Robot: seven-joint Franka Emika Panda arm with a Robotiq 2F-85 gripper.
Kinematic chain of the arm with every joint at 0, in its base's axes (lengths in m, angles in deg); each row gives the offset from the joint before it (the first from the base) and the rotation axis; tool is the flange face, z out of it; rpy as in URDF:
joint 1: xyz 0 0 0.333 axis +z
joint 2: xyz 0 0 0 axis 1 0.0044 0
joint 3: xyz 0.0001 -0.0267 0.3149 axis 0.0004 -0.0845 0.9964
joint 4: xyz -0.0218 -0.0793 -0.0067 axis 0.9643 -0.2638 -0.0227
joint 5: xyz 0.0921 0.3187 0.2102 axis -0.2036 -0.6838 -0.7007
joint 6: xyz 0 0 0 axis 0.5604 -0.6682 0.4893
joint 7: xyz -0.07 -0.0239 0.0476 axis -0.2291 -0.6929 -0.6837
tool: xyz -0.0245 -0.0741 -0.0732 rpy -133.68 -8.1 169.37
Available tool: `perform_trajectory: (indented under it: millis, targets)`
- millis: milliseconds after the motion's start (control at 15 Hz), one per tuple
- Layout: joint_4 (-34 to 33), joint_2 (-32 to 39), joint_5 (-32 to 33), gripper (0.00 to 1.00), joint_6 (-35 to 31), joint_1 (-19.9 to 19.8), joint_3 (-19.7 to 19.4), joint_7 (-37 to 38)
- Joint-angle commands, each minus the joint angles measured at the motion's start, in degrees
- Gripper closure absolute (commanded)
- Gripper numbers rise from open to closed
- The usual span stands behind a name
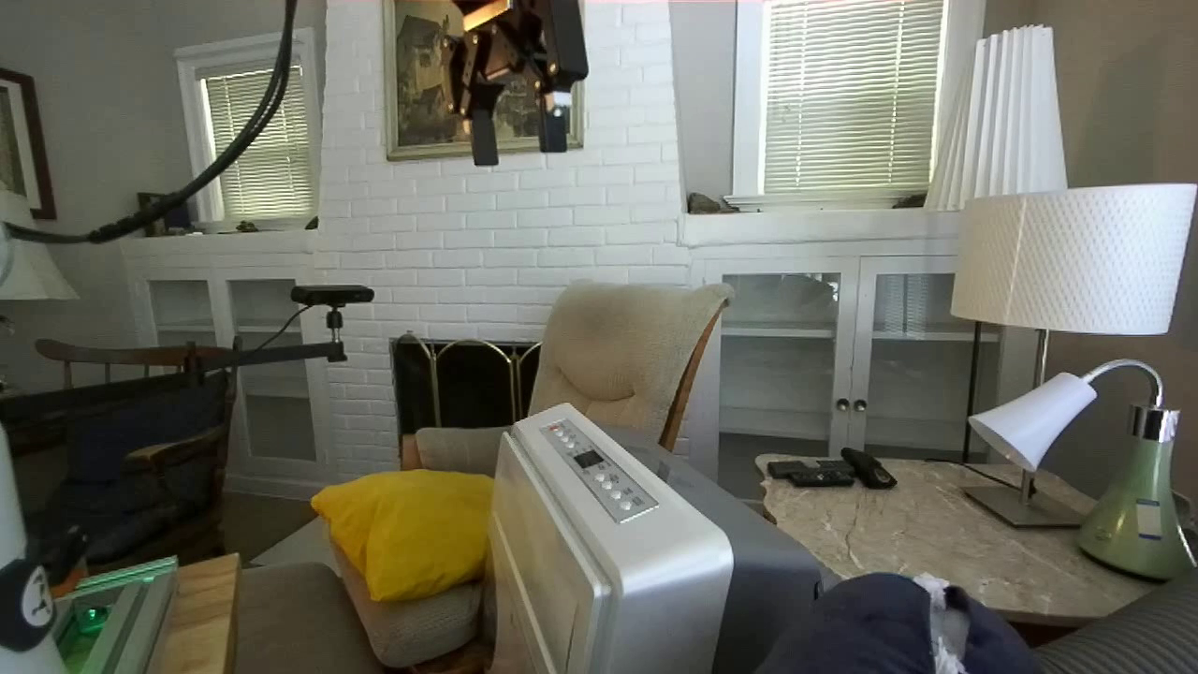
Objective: Turn on the air conditioner.
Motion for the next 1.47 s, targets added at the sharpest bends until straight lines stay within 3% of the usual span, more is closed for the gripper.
perform_trajectory:
  millis: [0,333,733,1067,1400]
  targets:
    - [3.4,-3.0,-4.5,0.00,0.2,-0.1,3.6,7.3]
    - [6.9,-4.2,-15.7,0.00,-3.2,2.7,7.1,13.5]
    - [11.0,-2.6,-24.1,0.00,-18.0,6.3,13.2,17.1]
    - [12.7,1.2,-22.1,0.00,-30.8,8.3,19.4,22.7]
    - [11.8,7.3,-16.7,0.00,-37.3,6.4,24.1,28.0]
